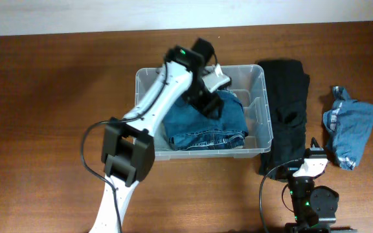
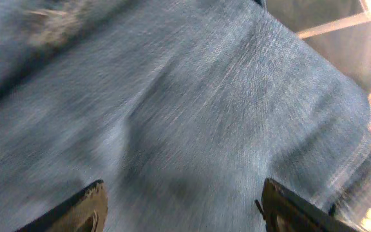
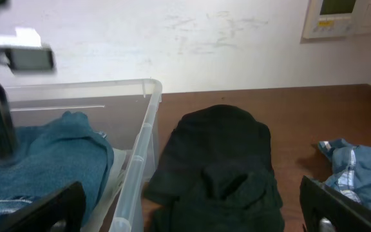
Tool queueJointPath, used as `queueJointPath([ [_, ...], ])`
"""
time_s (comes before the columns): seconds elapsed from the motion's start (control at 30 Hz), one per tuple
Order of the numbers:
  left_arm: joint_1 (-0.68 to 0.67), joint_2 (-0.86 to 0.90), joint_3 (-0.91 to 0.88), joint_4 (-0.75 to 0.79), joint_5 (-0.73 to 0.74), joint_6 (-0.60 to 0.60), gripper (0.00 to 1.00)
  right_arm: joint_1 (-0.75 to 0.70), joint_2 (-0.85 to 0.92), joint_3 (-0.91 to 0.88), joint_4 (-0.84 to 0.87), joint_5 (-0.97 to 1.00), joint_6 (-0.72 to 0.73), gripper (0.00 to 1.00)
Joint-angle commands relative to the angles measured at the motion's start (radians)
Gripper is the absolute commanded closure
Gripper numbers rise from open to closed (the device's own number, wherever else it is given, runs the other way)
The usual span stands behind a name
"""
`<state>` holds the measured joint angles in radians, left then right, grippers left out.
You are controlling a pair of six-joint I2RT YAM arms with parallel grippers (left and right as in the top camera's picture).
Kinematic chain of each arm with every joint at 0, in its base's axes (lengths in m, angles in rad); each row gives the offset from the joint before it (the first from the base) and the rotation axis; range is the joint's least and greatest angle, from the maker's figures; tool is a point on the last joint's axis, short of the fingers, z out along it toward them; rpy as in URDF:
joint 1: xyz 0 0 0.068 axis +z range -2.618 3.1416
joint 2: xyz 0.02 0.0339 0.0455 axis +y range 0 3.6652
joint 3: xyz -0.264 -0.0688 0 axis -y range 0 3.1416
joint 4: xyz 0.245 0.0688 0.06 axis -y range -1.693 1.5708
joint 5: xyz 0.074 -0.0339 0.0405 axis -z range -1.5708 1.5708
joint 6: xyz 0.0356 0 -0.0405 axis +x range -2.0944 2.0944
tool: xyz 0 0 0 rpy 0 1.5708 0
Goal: Pack container
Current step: 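Withdraw the left gripper up and back from the container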
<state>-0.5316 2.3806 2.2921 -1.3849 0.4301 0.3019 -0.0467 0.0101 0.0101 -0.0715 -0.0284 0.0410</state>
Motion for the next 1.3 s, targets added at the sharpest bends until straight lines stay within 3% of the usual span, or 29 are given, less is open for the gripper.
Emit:
queueJointPath([
  [0.0, 0.062, -0.014, 0.260, -0.116, -0.053, 0.026, 0.23, 0.001, -0.006, -0.005, -0.004, -0.005, -0.007, 0.02],
  [0.07, 0.070, -0.018, 0.355, -0.161, -0.159, 0.025, 0.17, 0.001, -0.006, -0.005, -0.004, -0.005, -0.007, 0.02],
  [0.17, 0.079, -0.017, 0.377, -0.170, -0.261, 0.026, 0.17, 0.001, -0.006, -0.005, -0.004, -0.005, -0.007, 0.02],
  [0.3, 0.079, -0.008, 0.311, -0.185, -0.370, -0.007, 0.37, 0.001, -0.006, -0.005, -0.004, -0.005, -0.007, 0.02],
  [0.43, 0.097, -0.008, 0.234, -0.165, -0.610, -0.176, 0.36, 0.001, -0.006, -0.005, -0.004, -0.005, -0.007, 0.02],
  [0.53, 0.121, -0.008, 0.234, -0.204, -0.615, -0.224, 0.36, 0.001, -0.006, -0.005, -0.004, -0.005, -0.007, 0.02],
  [0.67, 0.172, -0.012, 0.234, -0.303, -0.664, -0.326, 0.25, 0.001, -0.006, -0.005, -0.004, -0.005, -0.007, 0.02],
  [0.7, 0.191, -0.012, 0.231, -0.303, -0.645, -0.338, 0.16, 0.001, -0.006, -0.005, -0.004, -0.005, -0.007, 0.02],
  [0.87, 0.282, -0.012, 0.231, -0.303, -0.562, -0.429, 0.13, 0.001, -0.006, -0.005, -0.004, -0.005, -0.007, 0.02],
  [0.93, 0.302, -0.010, 0.224, -0.292, -0.507, -0.429, 0.02, 0.001, -0.006, -0.005, -0.004, -0.005, -0.007, 0.02],
  [1.1, 0.328, -0.009, 0.152, -0.218, -0.397, -0.428, 0.01, 0.001, -0.006, -0.005, -0.004, -0.005, -0.007, 0.02],
  [1.13, 0.331, -0.009, 0.127, -0.196, -0.390, -0.428, 0.04, 0.001, -0.006, -0.005, -0.004, -0.005, -0.007, 0.02],
  [1.27, 0.335, -0.009, 0.036, -0.129, -0.335, -0.429, 0.51, 0.001, -0.006, -0.005, -0.004, -0.005, -0.007, 0.02],
])
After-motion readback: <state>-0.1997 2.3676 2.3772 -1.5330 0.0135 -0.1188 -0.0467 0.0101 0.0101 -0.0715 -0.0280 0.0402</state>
